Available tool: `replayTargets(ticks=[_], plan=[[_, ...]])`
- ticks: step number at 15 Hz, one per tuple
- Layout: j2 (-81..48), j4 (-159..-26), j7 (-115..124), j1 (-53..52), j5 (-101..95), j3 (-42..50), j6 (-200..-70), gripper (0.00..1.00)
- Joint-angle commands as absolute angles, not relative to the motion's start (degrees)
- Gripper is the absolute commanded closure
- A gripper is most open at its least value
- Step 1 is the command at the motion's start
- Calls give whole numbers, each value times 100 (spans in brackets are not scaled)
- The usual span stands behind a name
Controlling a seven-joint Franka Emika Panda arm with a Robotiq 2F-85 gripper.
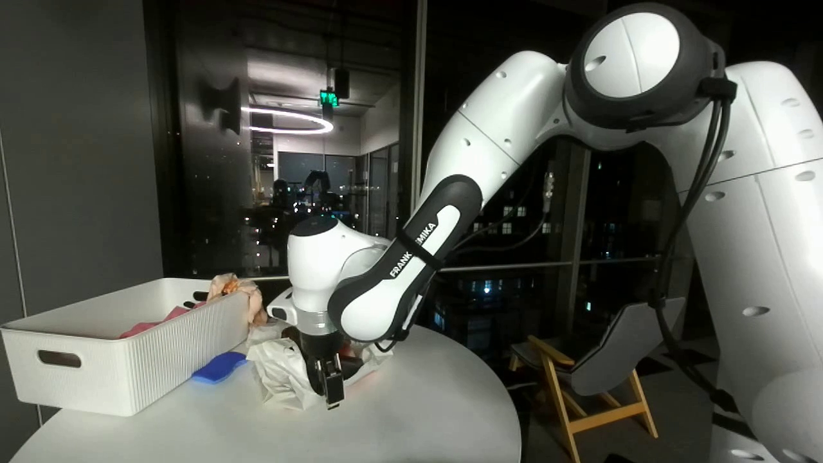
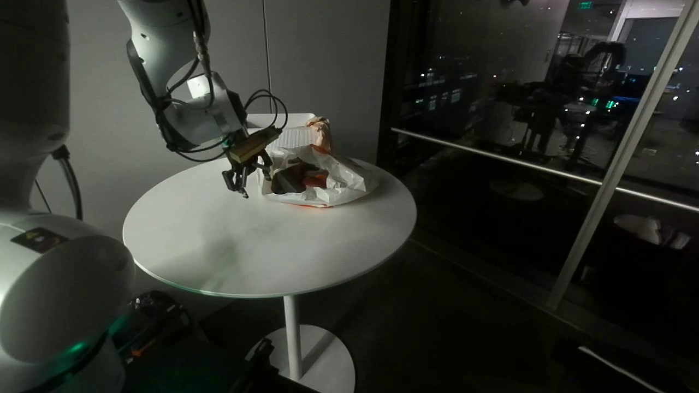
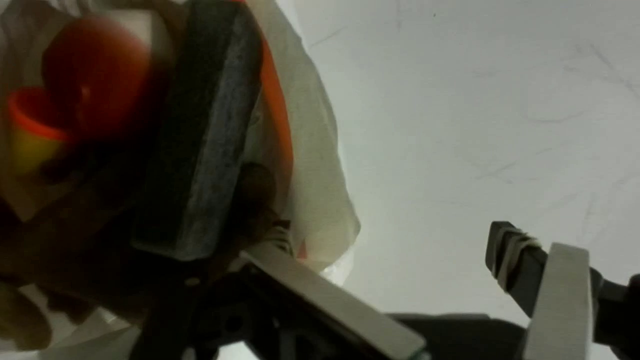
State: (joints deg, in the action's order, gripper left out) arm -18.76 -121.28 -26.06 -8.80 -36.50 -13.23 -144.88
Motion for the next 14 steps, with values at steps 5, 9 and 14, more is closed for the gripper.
replayTargets(ticks=[5,9,14], plan=[[-2381,-11600,-3036,-1024,-3840,-1079,-13893,0],[-2786,-11220,-3203,-991,-3995,-904,-13965,0],[-3118,-10879,-3405,-860,-3920,-865,-14176,32]])
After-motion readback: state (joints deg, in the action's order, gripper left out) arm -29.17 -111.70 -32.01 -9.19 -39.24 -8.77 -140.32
